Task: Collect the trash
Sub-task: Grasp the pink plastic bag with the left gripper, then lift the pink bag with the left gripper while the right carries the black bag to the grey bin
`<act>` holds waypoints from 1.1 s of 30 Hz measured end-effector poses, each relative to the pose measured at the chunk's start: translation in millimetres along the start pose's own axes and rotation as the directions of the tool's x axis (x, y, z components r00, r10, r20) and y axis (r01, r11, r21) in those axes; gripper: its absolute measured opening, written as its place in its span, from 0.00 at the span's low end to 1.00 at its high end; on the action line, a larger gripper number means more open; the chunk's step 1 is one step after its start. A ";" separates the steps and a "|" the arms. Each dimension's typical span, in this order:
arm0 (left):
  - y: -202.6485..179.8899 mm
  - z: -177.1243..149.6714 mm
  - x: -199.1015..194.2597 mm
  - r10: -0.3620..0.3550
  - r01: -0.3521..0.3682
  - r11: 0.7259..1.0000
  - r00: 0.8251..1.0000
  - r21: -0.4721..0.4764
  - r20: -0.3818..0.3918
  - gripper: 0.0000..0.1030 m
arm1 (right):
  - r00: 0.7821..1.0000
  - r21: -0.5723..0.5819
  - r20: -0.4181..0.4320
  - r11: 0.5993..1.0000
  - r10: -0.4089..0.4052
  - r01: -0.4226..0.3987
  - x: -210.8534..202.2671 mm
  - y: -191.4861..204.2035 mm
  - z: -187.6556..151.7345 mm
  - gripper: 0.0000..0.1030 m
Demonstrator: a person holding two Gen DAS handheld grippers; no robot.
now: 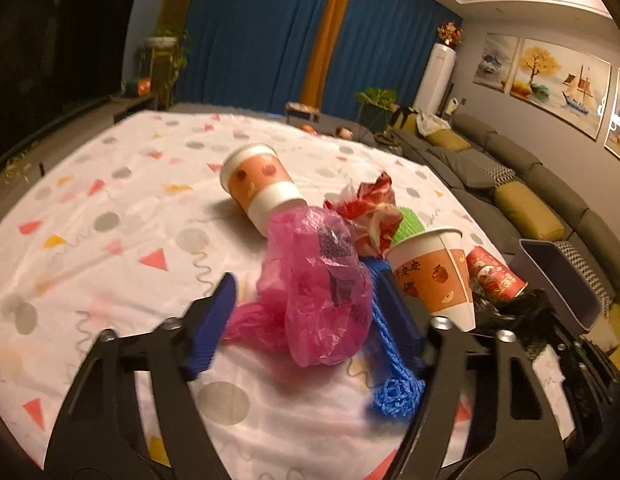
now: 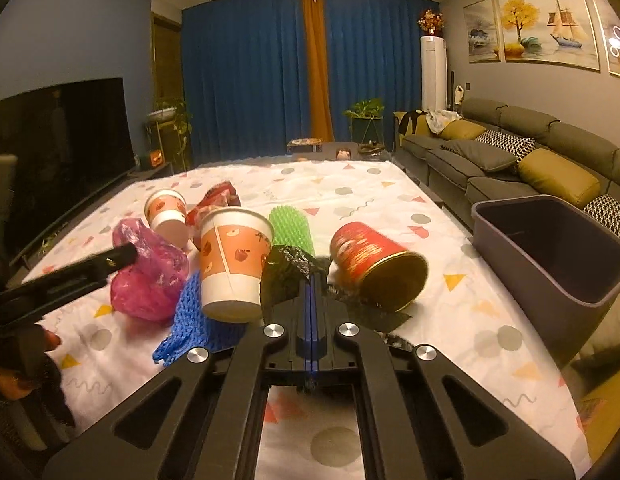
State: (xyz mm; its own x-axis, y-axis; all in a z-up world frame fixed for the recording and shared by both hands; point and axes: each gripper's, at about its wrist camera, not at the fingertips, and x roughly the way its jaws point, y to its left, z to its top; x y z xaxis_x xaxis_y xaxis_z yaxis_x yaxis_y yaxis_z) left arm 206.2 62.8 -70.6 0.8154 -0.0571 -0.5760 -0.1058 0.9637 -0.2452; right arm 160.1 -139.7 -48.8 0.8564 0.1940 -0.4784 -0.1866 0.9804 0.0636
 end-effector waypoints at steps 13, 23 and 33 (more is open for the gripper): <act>5.2 -12.2 -0.3 -0.090 0.087 0.995 0.994 -0.054 -0.057 0.03 | 0.999 0.029 0.038 0.999 0.021 -0.022 -41.3 -13.5 -6.9 0.01; 4.9 -13.3 -70.3 -0.106 0.111 0.992 0.991 -0.052 0.086 0.02 | 0.997 0.038 0.071 0.999 0.026 -0.029 -68.4 -21.9 -10.0 0.01; -10.0 -17.0 -111.6 -0.135 0.139 0.990 0.979 -0.012 0.153 0.02 | 0.993 0.037 0.120 0.999 0.020 -0.024 -99.1 -30.2 -8.3 0.01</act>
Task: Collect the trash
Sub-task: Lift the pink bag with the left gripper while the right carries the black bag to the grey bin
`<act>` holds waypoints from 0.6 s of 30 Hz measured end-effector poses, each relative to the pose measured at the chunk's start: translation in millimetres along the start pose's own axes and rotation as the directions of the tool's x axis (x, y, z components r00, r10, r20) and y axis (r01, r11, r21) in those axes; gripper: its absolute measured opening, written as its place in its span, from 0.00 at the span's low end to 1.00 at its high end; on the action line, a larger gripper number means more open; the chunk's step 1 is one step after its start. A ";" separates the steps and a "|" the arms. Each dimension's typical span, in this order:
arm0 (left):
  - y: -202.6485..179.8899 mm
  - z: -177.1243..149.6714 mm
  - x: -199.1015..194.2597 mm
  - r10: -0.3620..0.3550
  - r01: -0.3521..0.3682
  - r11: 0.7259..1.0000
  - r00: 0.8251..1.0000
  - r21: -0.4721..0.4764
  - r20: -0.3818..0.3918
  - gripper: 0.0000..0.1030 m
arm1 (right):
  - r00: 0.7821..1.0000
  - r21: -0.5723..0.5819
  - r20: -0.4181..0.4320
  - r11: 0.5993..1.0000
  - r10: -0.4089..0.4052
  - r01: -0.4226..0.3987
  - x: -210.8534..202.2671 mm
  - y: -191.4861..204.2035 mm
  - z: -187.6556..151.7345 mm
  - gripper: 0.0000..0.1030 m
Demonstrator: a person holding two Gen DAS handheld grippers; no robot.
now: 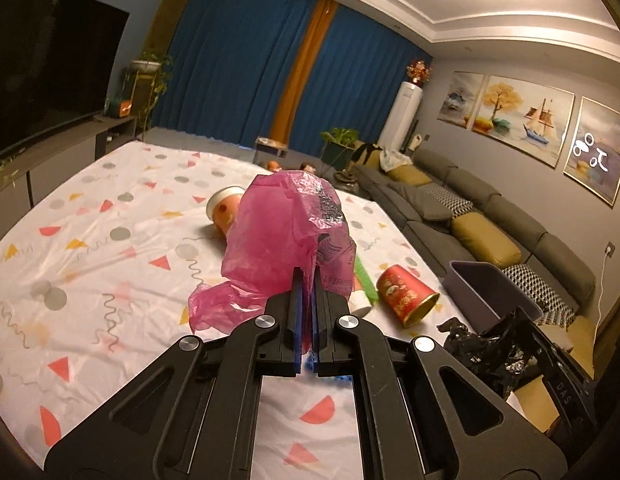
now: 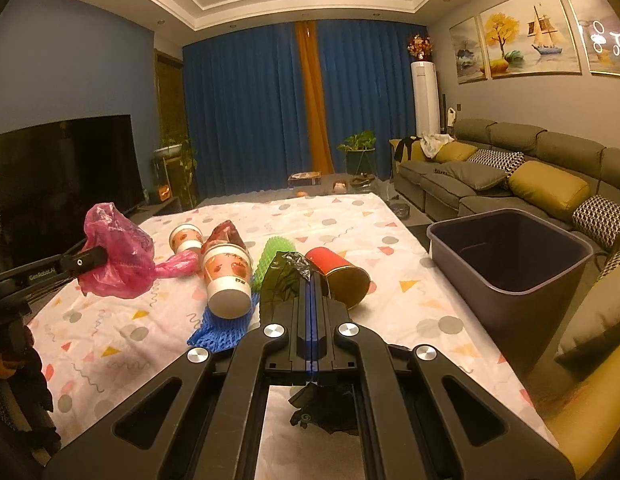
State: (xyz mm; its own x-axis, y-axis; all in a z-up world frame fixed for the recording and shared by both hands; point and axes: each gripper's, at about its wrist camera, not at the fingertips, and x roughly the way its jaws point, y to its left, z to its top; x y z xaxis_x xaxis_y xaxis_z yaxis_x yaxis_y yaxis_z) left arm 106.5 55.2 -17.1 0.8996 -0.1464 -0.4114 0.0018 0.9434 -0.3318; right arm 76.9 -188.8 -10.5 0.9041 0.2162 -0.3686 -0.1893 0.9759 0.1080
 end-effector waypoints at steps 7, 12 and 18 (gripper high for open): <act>-11.5 -3.6 -4.7 -0.020 0.020 1.000 1.000 0.015 -0.003 0.02 | 1.000 0.007 0.010 1.000 -0.010 0.010 -9.8 -6.2 0.0 0.01; -25.0 -5.7 -1.9 -0.040 0.040 0.998 0.999 0.039 -0.010 0.02 | 1.000 0.014 0.022 1.000 -0.022 0.021 -13.9 -12.5 2.6 0.01; -45.4 -3.0 7.1 -0.075 0.077 0.995 0.997 0.069 -0.019 0.02 | 0.998 0.020 0.045 0.999 -0.048 0.047 -16.7 -26.9 10.9 0.01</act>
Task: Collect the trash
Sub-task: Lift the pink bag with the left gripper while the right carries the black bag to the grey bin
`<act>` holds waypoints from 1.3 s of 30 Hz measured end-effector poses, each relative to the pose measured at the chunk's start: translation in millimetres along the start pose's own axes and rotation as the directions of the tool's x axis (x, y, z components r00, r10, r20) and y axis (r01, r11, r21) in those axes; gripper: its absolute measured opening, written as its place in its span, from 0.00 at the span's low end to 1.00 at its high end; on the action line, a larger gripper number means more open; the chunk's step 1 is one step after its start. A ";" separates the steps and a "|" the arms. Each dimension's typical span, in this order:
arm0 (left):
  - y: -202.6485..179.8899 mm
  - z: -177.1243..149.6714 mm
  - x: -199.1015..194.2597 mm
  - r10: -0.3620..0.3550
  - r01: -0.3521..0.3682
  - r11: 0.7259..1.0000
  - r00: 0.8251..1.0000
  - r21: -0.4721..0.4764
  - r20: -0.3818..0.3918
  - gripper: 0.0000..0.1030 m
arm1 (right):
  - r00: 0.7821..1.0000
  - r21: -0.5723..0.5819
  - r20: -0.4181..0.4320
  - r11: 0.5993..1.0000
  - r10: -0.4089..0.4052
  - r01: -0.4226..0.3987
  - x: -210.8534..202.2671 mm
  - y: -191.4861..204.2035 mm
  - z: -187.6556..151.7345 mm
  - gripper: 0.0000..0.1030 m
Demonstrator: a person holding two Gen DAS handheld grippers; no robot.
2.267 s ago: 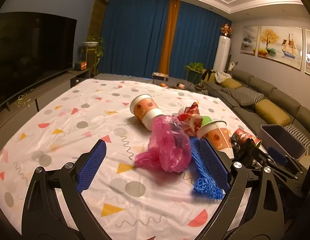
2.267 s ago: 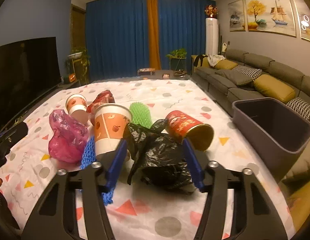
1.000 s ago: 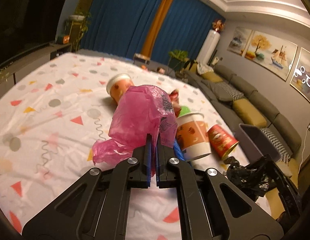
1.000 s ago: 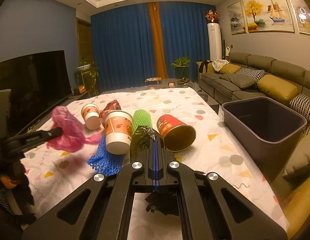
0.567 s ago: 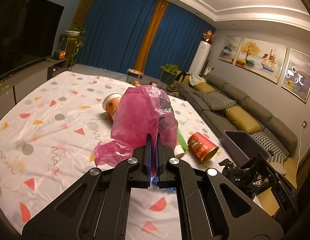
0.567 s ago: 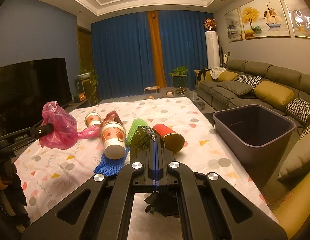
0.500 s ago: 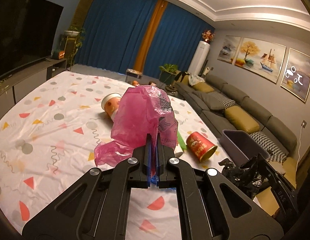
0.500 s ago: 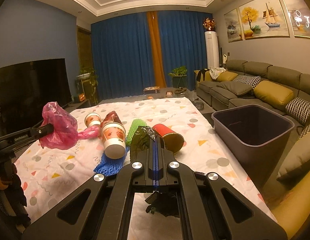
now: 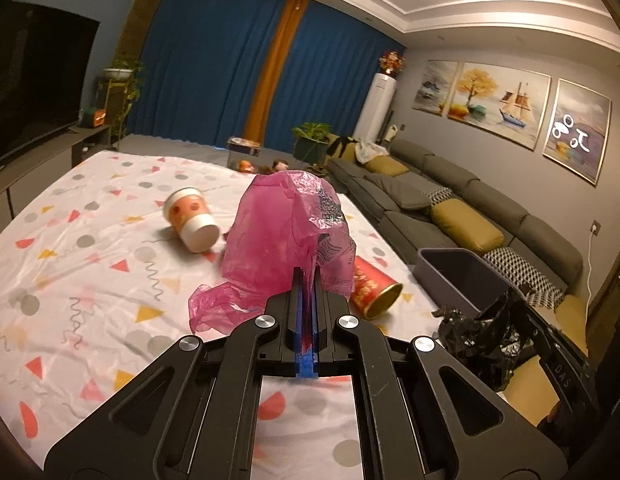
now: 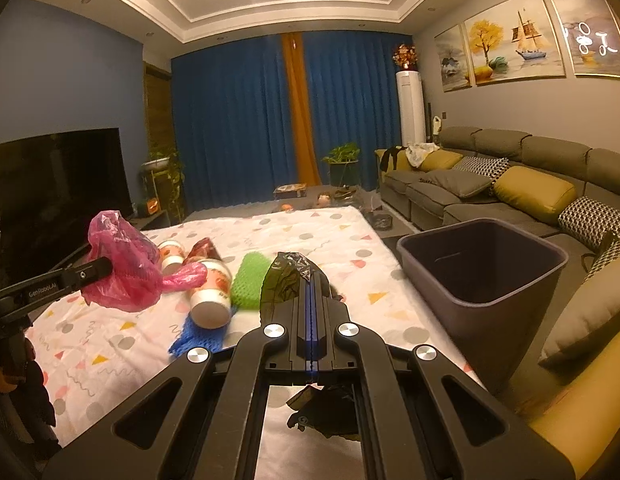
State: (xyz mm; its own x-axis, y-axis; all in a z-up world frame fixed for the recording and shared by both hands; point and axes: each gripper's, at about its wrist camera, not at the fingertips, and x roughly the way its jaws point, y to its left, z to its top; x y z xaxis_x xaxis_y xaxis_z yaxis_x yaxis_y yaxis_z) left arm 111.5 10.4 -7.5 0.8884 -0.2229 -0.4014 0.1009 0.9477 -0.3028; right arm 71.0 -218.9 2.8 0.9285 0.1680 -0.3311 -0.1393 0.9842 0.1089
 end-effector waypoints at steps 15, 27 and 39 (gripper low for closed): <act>-103.9 19.9 63.7 -0.175 0.177 0.977 0.984 0.115 -0.026 0.02 | 0.987 0.033 0.087 0.990 -0.136 0.134 14.7 -74.8 49.2 0.01; -187.2 18.6 136.5 -0.265 0.273 0.946 0.962 0.178 -0.066 0.02 | 0.968 0.116 0.073 0.966 -0.240 0.231 52.3 -145.8 61.2 0.01; -233.3 5.3 191.0 -0.316 0.338 0.919 0.939 0.201 -0.137 0.02 | 0.962 0.160 0.038 0.952 -0.271 0.262 74.4 -181.2 53.7 0.01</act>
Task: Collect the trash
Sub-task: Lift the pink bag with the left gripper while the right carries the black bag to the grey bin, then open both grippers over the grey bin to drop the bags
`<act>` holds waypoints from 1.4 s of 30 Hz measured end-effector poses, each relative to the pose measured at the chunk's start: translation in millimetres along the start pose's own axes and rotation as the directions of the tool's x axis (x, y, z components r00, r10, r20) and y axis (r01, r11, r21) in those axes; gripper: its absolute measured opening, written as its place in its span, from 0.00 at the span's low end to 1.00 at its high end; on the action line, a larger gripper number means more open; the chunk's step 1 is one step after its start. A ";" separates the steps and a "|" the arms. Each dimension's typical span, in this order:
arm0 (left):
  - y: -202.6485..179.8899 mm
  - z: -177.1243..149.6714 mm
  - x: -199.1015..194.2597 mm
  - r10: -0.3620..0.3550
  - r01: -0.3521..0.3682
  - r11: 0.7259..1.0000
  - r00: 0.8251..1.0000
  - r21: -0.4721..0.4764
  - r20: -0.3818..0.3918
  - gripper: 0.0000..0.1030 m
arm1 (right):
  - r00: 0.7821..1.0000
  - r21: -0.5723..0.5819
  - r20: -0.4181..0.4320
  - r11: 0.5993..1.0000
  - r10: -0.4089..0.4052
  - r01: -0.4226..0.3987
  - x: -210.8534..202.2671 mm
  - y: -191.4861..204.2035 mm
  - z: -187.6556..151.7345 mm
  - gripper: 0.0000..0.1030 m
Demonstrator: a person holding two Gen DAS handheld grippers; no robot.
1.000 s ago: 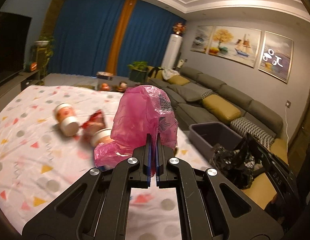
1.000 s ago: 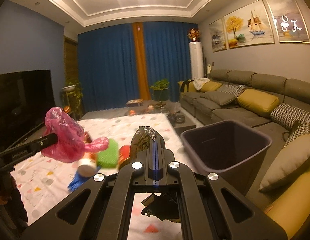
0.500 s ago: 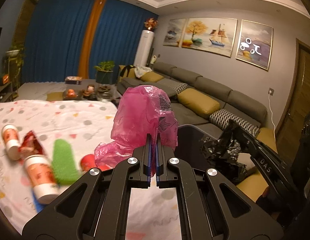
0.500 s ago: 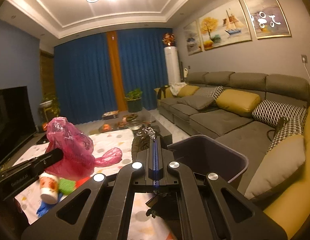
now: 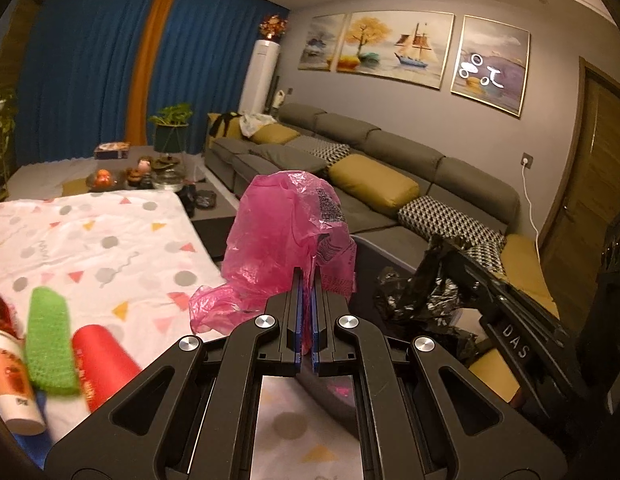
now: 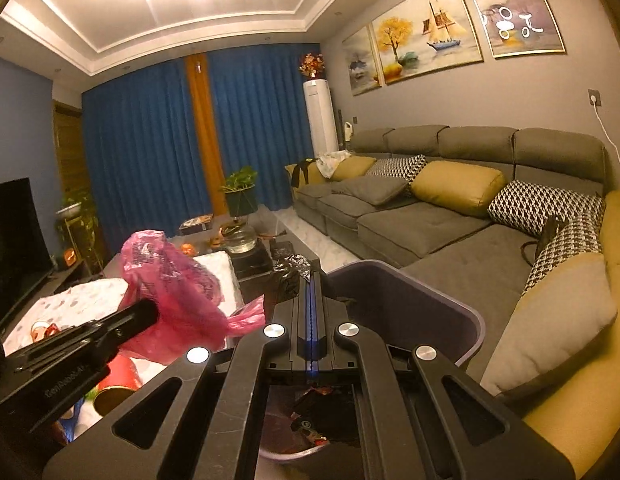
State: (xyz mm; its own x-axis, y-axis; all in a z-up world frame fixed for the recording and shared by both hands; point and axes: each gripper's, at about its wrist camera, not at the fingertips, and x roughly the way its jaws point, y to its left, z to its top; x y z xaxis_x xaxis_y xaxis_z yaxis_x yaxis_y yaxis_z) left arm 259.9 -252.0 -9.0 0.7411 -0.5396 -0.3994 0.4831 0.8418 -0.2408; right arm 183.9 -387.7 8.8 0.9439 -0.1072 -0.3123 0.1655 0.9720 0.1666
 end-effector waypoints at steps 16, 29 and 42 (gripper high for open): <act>-19.1 -10.4 48.1 -0.067 0.069 0.997 0.994 0.028 -0.082 0.02 | 1.000 0.038 0.000 0.999 -0.022 0.022 8.2 -0.1 -5.4 0.01; -12.2 -24.6 66.3 -0.076 0.084 0.996 0.983 0.037 -0.166 0.37 | 0.999 0.046 -0.036 0.999 -0.014 0.016 17.8 -2.9 -3.7 0.01; 38.0 -24.0 -12.5 0.166 -0.169 0.982 0.985 -0.082 -0.037 0.91 | 0.997 0.025 -0.074 1.000 -0.010 0.012 21.3 1.3 -7.6 0.02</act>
State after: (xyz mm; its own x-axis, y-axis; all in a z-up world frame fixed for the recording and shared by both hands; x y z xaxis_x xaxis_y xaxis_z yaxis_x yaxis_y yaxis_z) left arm 257.8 -212.9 -34.4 0.7930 -0.3914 -0.4667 0.3112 0.9190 -0.2420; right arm 202.0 -387.2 -4.7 0.9183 -0.1013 -0.3827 0.1839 0.9652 0.1857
